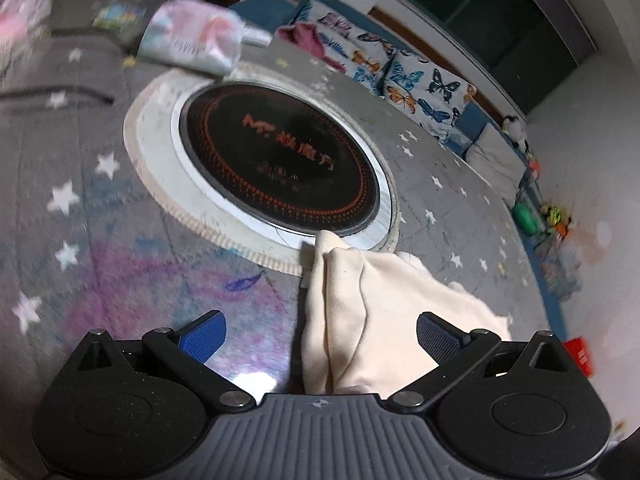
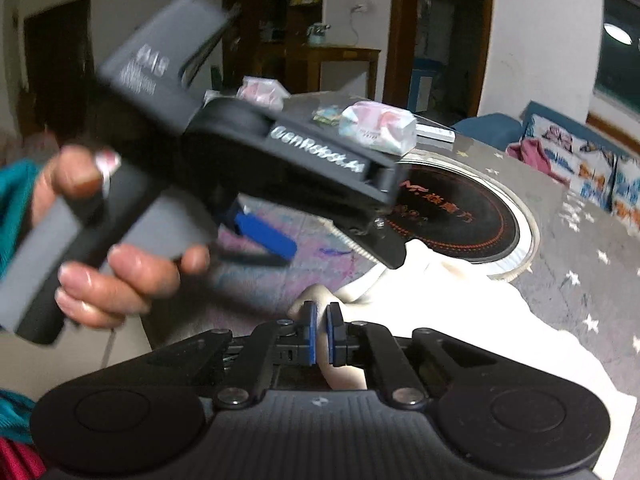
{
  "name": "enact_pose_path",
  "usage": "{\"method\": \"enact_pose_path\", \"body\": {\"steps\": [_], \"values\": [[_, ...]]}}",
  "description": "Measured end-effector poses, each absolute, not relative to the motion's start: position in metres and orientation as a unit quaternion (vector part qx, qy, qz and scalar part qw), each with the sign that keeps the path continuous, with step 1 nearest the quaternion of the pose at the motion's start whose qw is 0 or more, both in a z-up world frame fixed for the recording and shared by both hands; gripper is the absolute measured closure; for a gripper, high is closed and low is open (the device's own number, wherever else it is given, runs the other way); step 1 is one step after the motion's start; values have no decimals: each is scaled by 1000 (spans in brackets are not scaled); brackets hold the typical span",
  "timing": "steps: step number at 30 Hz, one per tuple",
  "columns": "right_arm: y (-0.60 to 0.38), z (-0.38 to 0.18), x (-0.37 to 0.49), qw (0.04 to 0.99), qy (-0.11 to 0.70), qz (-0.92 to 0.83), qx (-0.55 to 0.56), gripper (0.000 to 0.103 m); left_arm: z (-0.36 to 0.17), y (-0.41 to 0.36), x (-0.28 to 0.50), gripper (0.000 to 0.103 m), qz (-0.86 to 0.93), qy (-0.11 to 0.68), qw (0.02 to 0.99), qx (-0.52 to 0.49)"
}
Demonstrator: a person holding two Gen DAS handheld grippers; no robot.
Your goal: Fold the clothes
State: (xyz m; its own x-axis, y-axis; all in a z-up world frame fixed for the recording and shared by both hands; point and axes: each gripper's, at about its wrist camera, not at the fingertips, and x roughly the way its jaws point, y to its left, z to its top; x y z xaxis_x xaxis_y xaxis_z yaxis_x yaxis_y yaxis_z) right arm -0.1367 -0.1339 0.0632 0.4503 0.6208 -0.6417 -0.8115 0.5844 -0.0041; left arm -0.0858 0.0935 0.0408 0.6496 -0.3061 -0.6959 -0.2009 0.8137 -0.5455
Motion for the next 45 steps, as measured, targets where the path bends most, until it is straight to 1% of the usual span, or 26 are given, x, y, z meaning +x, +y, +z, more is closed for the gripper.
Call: {"method": "enact_pose_path", "body": {"steps": [4, 8, 13, 16, 18, 19, 20, 21, 23, 28, 34, 36, 42, 45], "values": [[-147, 72, -131, 839, 305, 433, -121, 98, 35, 94, -79, 0, -33, 425, 837, -344], [-158, 75, -127, 842, 301, 436, -98, 99, 32, 87, -73, 3, -43, 426, 827, -363], [-166, 78, -126, 844, 295, 439, -86, 99, 26, 77, -67, 18, -68, 422, 816, -389], [-168, 76, -126, 842, 296, 443, -81, 99, 22, 72, -66, 37, -76, 420, 812, -398], [-168, 73, -124, 840, 299, 446, -80, 99, 16, 70, -63, 63, -79, 429, 803, -405], [-168, 72, -124, 839, 300, 447, -80, 99, 15, 70, -62, 68, -76, 431, 803, -404], [-168, 71, -123, 837, 302, 449, -80, 98, 13, 70, -61, 77, -73, 432, 804, -402], [-169, 70, -121, 837, 305, 448, -77, 96, 12, 70, -60, 81, -70, 432, 805, -399], [-174, 70, -117, 839, 311, 440, -70, 92, 10, 72, -60, 83, -71, 432, 806, -399], [-193, 70, -108, 854, 318, 408, -49, 90, 11, 71, -60, 84, -74, 430, 812, -388], [-220, 70, -91, 882, 320, 344, -42, 81, 14, 69, -58, 84, -74, 432, 819, -371], [-232, 68, -84, 892, 325, 311, -40, 70, 15, 68, -57, 84, -74, 432, 821, -366], [-268, 56, -60, 912, 347, 219, -17, 68, 17, 64, -57, 84, -74, 430, 829, -349], [-284, 51, -55, 918, 350, 189, -7, 66, 19, 62, -57, 84, -74, 429, 834, -339]]}}
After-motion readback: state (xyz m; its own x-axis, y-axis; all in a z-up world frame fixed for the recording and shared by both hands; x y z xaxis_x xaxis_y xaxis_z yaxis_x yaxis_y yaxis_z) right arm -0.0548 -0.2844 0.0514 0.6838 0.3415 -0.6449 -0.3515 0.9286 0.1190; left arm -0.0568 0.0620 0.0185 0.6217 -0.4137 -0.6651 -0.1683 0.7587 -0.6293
